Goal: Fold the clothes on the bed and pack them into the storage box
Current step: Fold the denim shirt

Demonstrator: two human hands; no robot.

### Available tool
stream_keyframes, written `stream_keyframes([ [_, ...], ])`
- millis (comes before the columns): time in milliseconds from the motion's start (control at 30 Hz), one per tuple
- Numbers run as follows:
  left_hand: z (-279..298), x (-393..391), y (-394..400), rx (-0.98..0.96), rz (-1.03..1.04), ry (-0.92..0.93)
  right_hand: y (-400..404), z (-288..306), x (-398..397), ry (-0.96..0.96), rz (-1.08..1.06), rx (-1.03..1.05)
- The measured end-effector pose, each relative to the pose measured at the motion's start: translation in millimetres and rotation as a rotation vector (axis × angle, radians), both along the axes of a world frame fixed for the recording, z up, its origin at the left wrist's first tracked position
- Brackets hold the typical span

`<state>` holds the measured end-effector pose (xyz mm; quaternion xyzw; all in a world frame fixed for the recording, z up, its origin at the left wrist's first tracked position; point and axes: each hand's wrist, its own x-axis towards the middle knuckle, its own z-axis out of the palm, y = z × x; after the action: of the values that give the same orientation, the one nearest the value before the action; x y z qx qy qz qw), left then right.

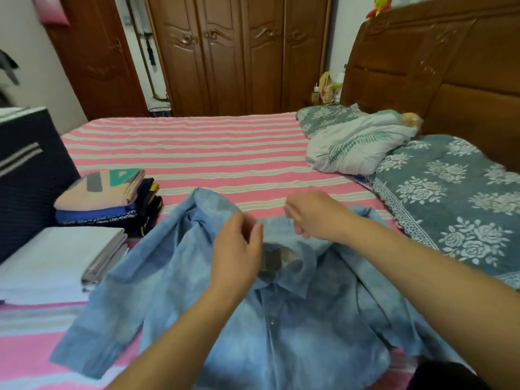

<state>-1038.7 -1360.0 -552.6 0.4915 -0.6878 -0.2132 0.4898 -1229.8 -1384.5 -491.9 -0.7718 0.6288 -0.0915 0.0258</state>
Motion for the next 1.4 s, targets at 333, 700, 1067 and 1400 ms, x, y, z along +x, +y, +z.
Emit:
stream_keyframes([
  [333,-70,42,-9,0.095,-0.04,-0.33,38,-74,27,0.202,0.036,0.195],
  [700,91,-36,-4,0.046,-0.171,0.245,3,118,56,-1.028,-0.218,0.449],
  [1067,307,111,-12,0.269,-0.378,0.116,7,244,62,-0.859,0.207,0.092],
  [1400,459,144,29,0.179,-0.641,0.033,-13,240,148,-0.948,0.487,0.401],
])
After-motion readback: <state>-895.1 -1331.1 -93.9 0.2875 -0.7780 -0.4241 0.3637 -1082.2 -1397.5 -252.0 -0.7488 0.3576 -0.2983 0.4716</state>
